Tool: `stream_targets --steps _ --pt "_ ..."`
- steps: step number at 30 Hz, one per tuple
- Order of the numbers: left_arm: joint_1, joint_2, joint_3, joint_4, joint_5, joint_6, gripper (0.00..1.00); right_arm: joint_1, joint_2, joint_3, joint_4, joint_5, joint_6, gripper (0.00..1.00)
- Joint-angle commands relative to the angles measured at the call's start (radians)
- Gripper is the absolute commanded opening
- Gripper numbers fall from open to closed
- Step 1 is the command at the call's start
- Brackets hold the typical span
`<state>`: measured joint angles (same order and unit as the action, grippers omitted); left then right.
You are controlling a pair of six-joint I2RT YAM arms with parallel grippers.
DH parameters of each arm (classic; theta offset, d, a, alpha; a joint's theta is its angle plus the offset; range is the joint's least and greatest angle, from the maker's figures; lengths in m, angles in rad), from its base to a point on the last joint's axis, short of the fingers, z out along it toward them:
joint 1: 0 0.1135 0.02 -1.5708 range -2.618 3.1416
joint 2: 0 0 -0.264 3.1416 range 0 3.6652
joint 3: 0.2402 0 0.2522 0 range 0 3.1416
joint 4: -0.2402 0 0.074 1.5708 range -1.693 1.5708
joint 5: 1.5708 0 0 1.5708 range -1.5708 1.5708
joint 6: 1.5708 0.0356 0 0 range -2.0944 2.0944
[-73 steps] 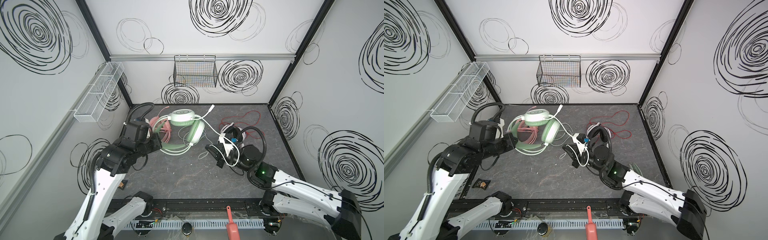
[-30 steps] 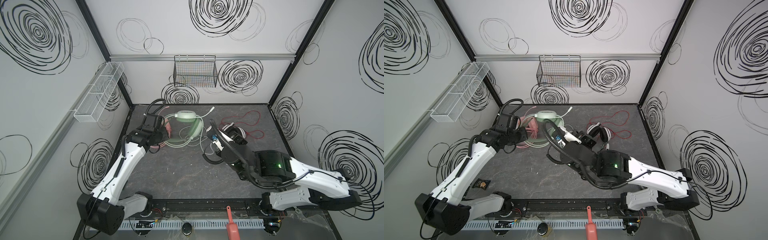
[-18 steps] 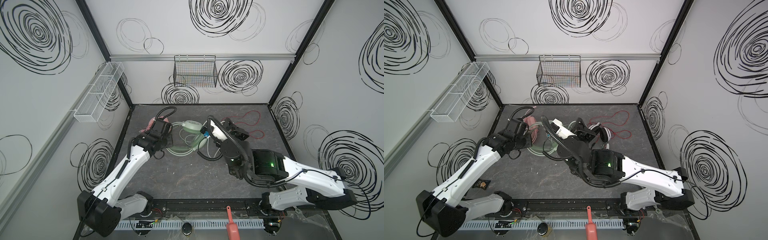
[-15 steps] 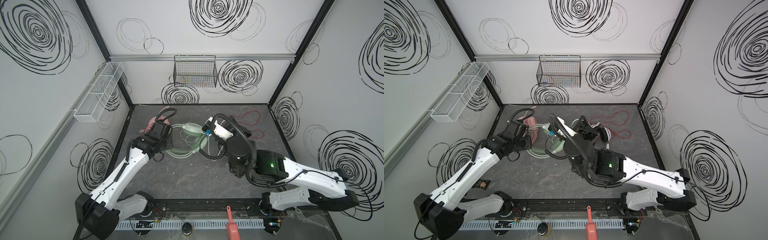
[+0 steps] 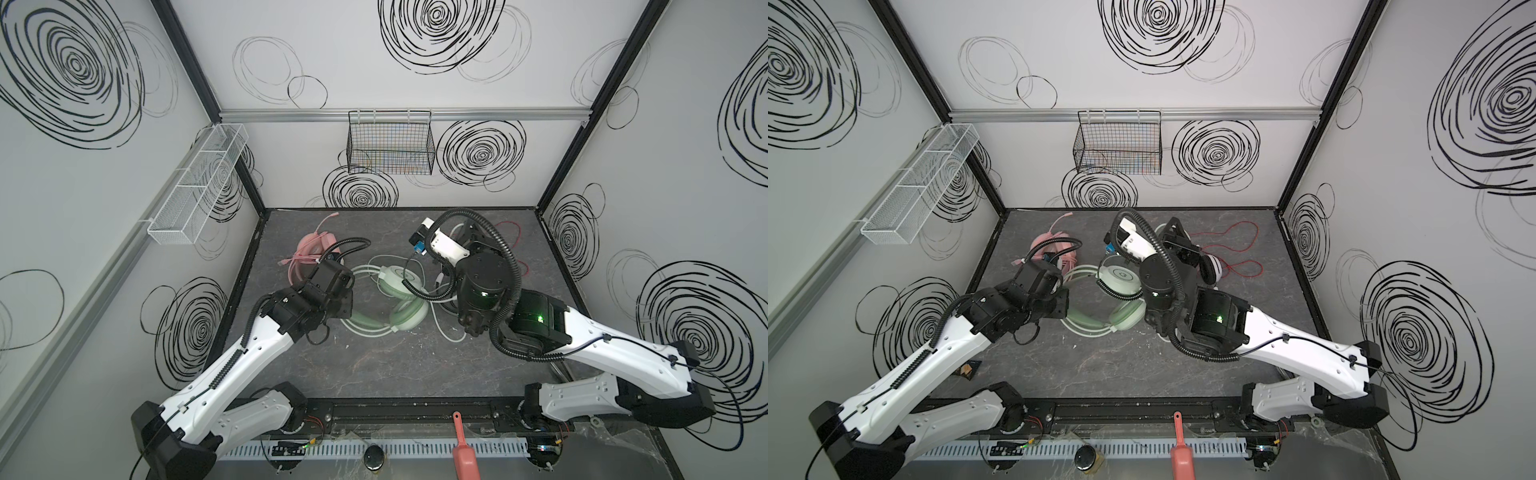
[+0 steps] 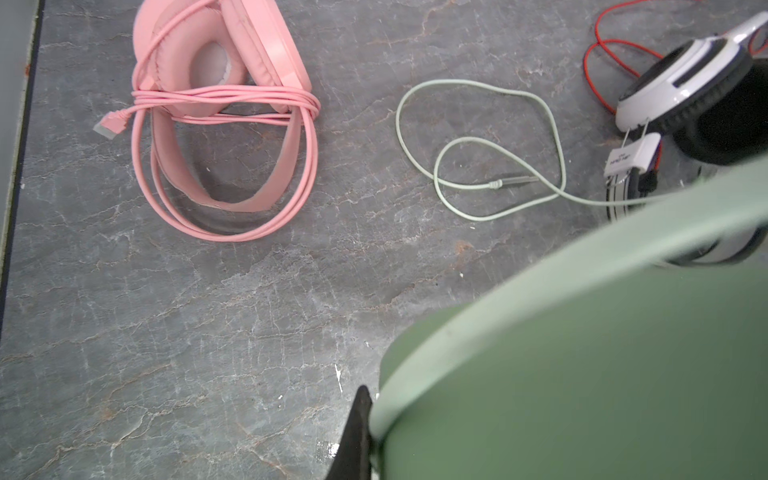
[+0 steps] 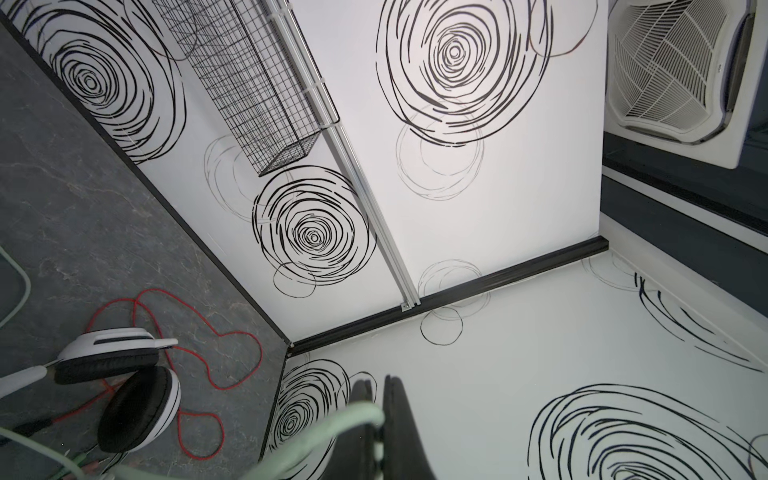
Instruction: Wrap the headphones
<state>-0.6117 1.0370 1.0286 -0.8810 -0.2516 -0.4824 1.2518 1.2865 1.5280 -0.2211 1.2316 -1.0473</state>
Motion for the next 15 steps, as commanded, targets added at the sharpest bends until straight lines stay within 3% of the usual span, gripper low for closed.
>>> stream_targets --steps 1,7,12,15 --pt "-0.040 -0.007 -0.007 0.066 0.012 -0.030 0.00 0.007 0.045 0.086 -0.157 -0.110 0.146 0.00" --pt "-0.102 0.053 0.019 0.119 0.075 -0.077 0.00 -0.027 0.142 0.244 -0.364 -0.384 0.433 0.00" --pt "-0.142 0.059 0.002 0.200 0.206 -0.090 0.00 -0.234 0.182 0.349 -0.484 -0.784 0.658 0.00" --pt "-0.162 0.049 -0.008 0.235 0.267 -0.100 0.00 -0.322 0.212 0.362 -0.538 -0.938 0.728 0.00"
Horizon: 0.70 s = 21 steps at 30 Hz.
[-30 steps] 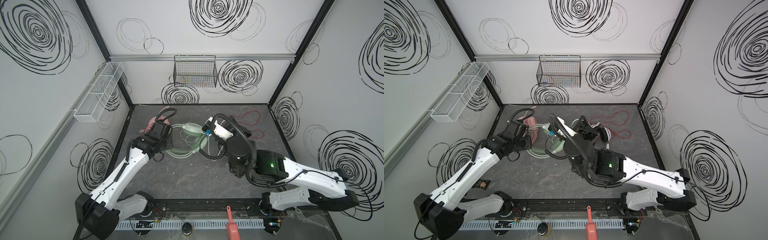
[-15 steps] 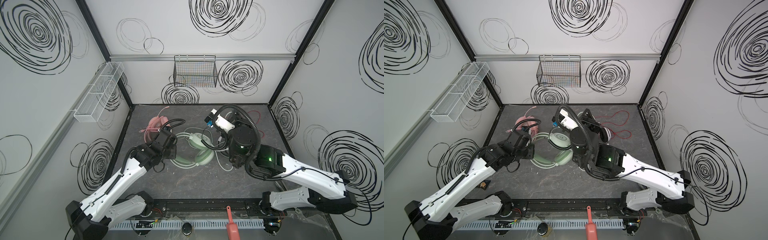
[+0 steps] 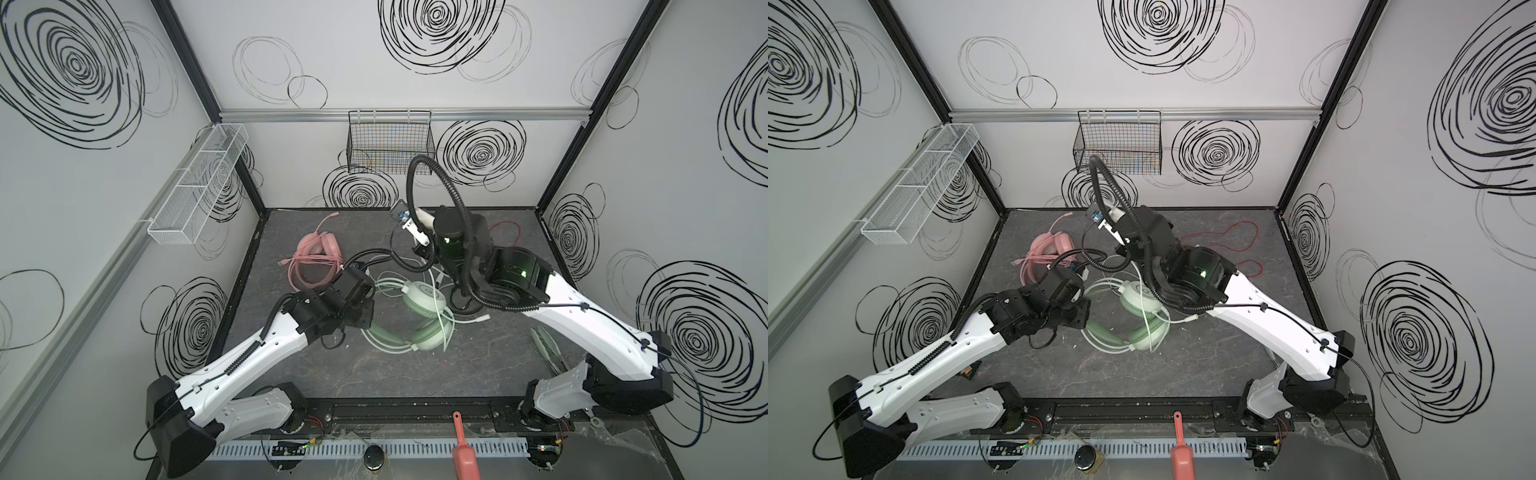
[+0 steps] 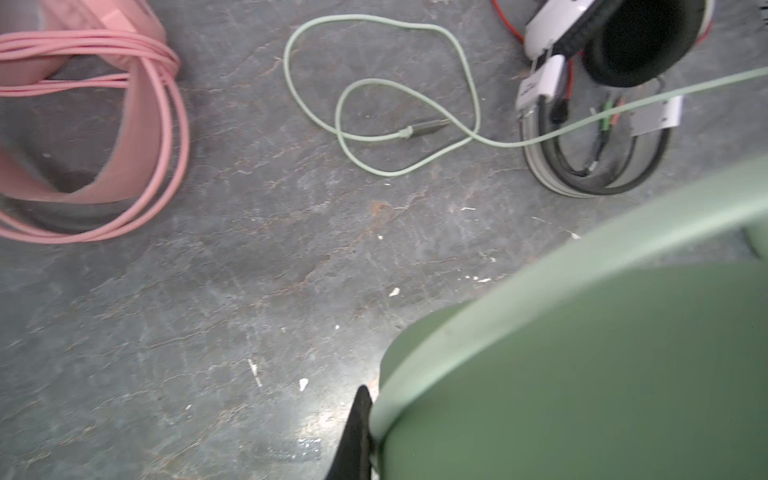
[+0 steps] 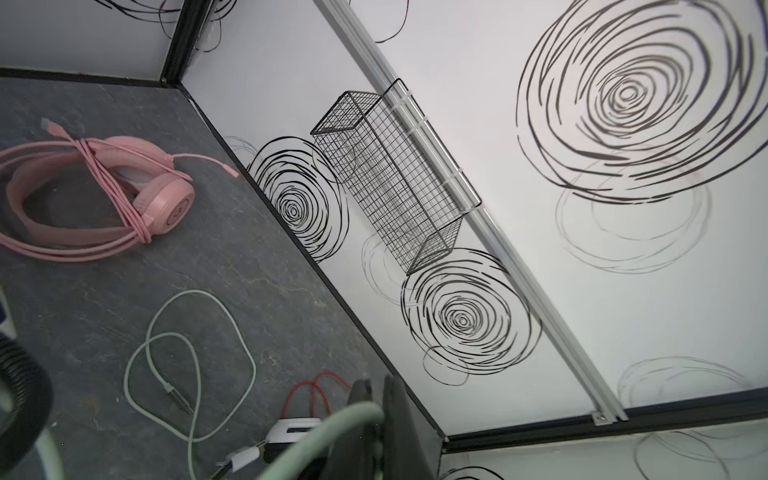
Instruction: Wrap the headphones
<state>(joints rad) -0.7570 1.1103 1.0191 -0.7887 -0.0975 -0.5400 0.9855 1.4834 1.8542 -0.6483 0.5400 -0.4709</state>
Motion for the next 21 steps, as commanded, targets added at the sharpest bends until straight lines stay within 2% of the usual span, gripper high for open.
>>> stream_targets --steps 1,7,9,15,21 --pt "-0.022 -0.028 0.001 0.150 0.125 -0.047 0.00 -0.088 0.027 0.038 -0.128 -0.310 0.176 0.00" --pt "-0.039 -0.034 0.002 0.179 0.187 -0.066 0.00 -0.226 0.065 0.007 -0.154 -0.611 0.265 0.00" --pt "-0.053 -0.025 0.008 0.181 0.179 -0.070 0.00 -0.250 0.089 0.017 -0.161 -0.665 0.290 0.00" --pt "-0.092 0.000 0.041 0.192 0.173 -0.089 0.00 -0.274 0.165 0.047 -0.190 -0.728 0.311 0.00" --pt "-0.116 -0.004 0.088 0.175 0.174 -0.090 0.00 -0.319 0.179 -0.044 -0.132 -0.781 0.317 0.00"
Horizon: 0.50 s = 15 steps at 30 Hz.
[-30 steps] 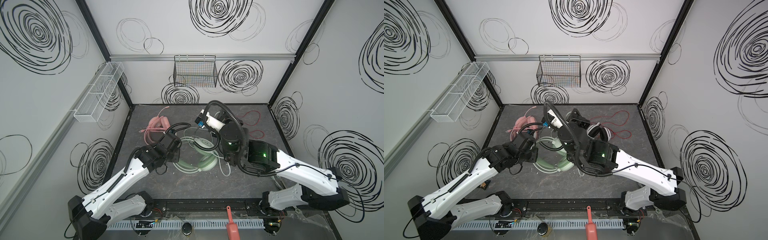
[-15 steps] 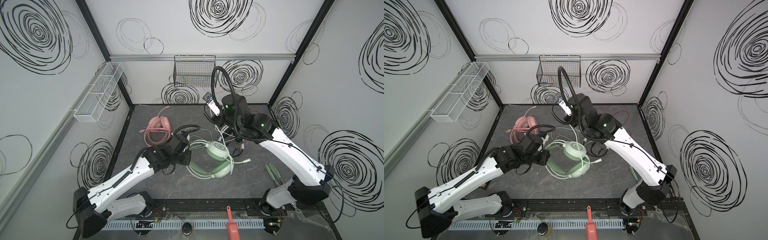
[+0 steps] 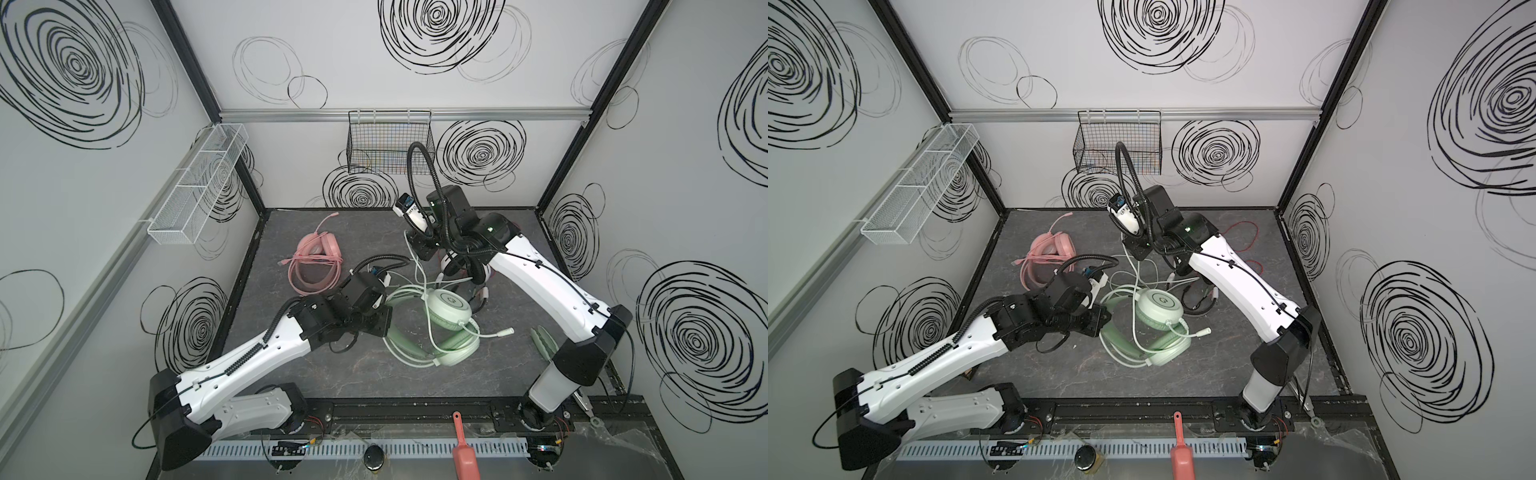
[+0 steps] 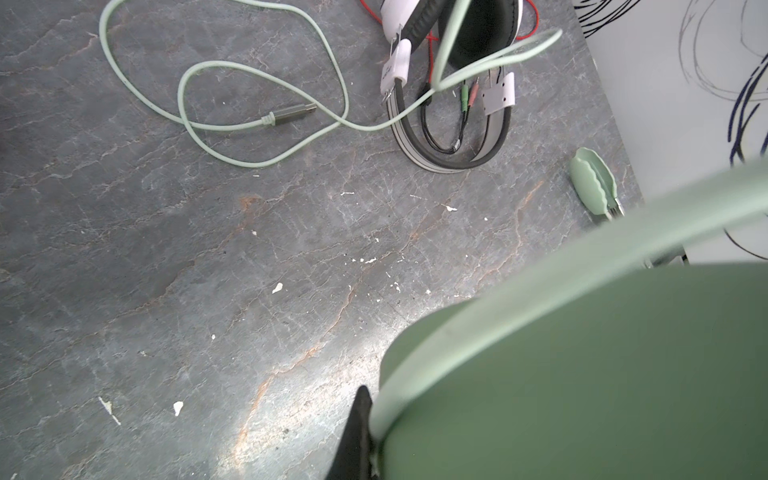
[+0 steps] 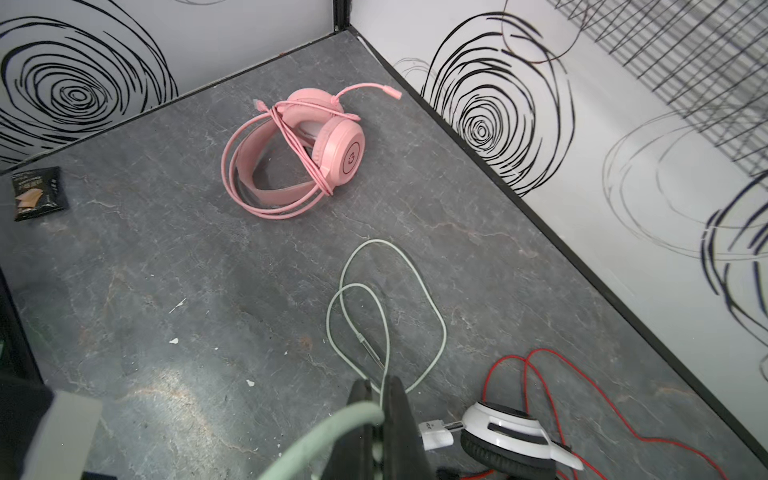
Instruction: Wrap the headphones
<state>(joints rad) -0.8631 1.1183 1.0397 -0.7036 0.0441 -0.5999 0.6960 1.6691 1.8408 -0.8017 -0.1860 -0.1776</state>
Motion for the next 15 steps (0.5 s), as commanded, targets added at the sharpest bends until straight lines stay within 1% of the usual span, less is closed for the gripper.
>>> stream_targets --steps 1,8,15 --pt "-0.014 -0.013 0.072 0.086 0.035 -0.031 0.00 -0.035 -0.001 -0.039 0.027 -0.061 0.024 0.00" --pt "-0.028 -0.034 0.107 0.061 0.042 -0.036 0.00 -0.104 0.045 -0.130 0.103 -0.149 0.030 0.00" --pt "-0.029 -0.055 0.133 0.029 0.041 -0.033 0.00 -0.156 0.105 -0.140 0.111 -0.157 0.049 0.00"
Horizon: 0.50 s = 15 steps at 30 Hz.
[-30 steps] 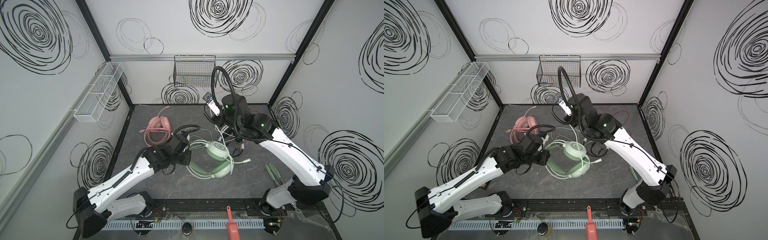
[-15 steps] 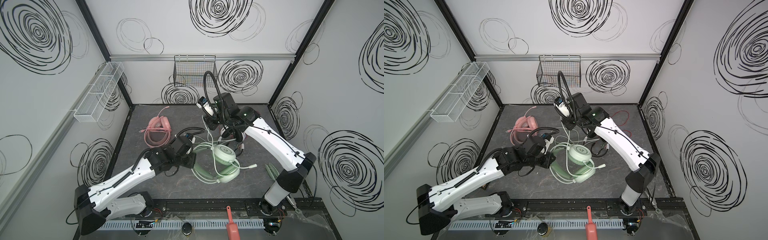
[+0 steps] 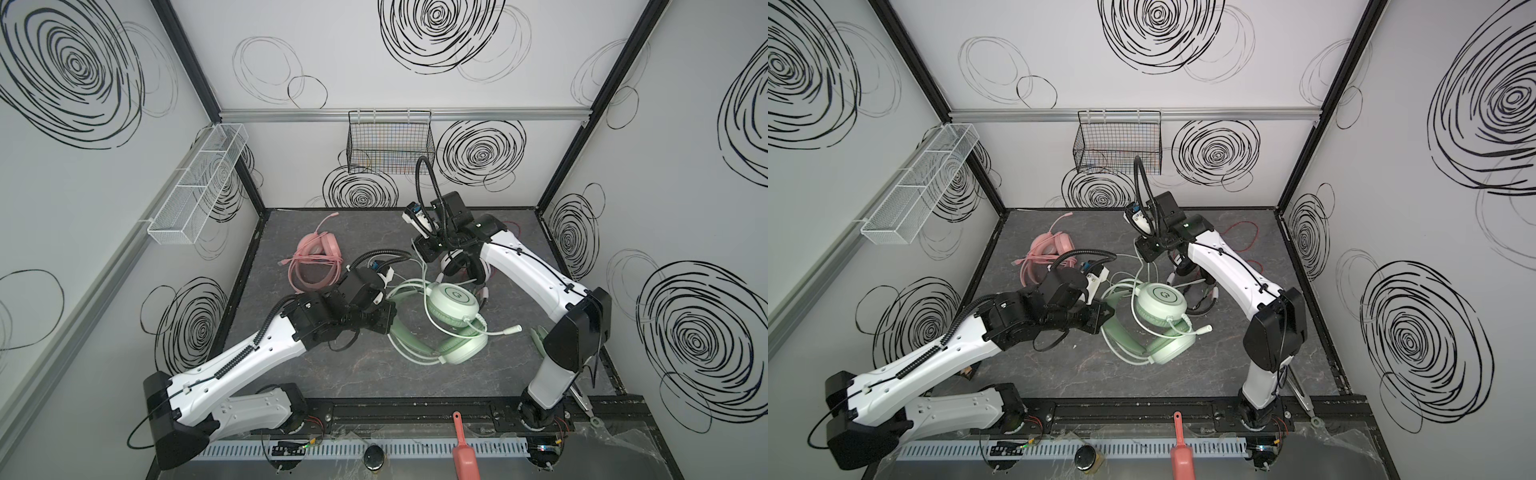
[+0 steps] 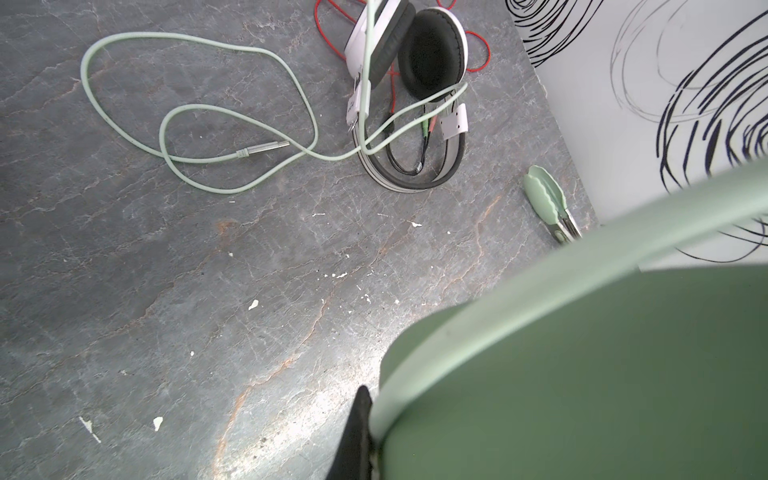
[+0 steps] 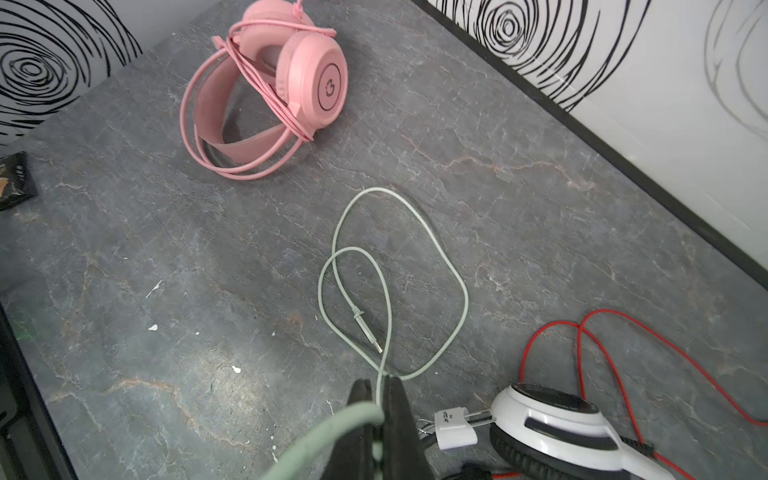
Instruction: Wrap the headphones
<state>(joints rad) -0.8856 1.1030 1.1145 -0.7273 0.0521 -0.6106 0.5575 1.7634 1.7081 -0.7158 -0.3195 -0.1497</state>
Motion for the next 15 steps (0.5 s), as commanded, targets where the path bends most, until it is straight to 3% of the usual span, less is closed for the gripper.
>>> stream_targets --steps 1,10,15 --pt "-0.006 -0.041 0.062 0.052 0.041 -0.021 0.00 -0.024 0.018 -0.010 0.024 -0.025 0.022 0.00" --pt "0.013 -0.047 0.108 0.059 0.096 -0.027 0.00 -0.037 0.034 -0.096 0.048 -0.039 0.060 0.00" --pt "0.117 -0.034 0.191 0.021 0.084 -0.021 0.00 -0.040 -0.045 -0.254 0.206 -0.190 0.084 0.00"
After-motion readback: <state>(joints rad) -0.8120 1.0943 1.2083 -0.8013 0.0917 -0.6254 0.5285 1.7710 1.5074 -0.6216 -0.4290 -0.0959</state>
